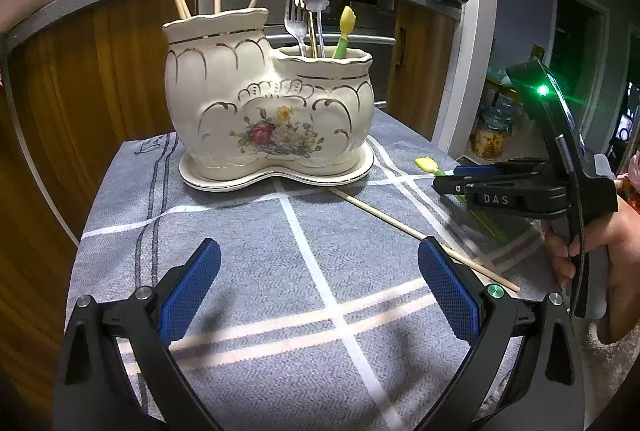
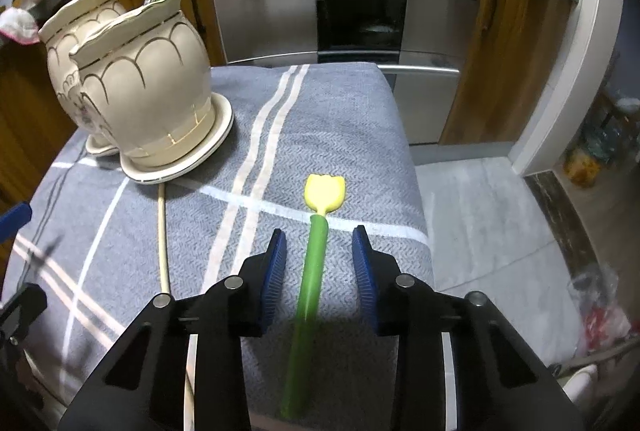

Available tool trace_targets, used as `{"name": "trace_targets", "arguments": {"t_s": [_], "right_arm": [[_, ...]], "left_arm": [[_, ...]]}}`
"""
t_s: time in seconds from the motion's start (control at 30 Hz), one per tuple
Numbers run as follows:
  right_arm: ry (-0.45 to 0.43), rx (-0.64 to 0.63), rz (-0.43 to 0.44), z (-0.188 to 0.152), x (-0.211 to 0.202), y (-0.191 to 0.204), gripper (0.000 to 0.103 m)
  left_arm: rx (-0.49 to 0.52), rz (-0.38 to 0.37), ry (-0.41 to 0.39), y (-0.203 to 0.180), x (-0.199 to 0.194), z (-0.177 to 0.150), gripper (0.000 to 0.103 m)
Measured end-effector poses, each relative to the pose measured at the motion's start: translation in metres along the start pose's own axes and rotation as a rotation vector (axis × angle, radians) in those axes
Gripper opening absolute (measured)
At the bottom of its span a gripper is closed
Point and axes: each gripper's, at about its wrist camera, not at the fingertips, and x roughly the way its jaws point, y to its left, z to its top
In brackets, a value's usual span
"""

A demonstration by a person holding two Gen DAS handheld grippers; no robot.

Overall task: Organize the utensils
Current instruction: 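Close the right tool on the green tulip-topped spoon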

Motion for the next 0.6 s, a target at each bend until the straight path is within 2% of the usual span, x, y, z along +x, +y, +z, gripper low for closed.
{"name": "trace_targets", "arguments": {"t_s": [0.17,0.33,0.5,0.6], "right_arm": [[0.0,-0.022,0.029,0.0,0.0,0.005,0.011],[-0.02,0.035,0.092,-0.002,-0.009,-0.005,0.01],[-0.076,0.075,0.117,-0.005,-0.029,-0.019,0.01],[-0.099,0.086,0.122,-0.006,-0.038,-0.028,0.01]], "left_arm": [[0.028,0.003,0.015,-0.013,0.004,0.004,0.097],[0.036,0.008,0.033,-0.028,0.009,0.012,0.097],[0.005,0.005,0.095,-0.045,0.027,0.02,0.097],[-0.024,0.009,0.148,-0.054,0.04,0.021,0.09]]}}
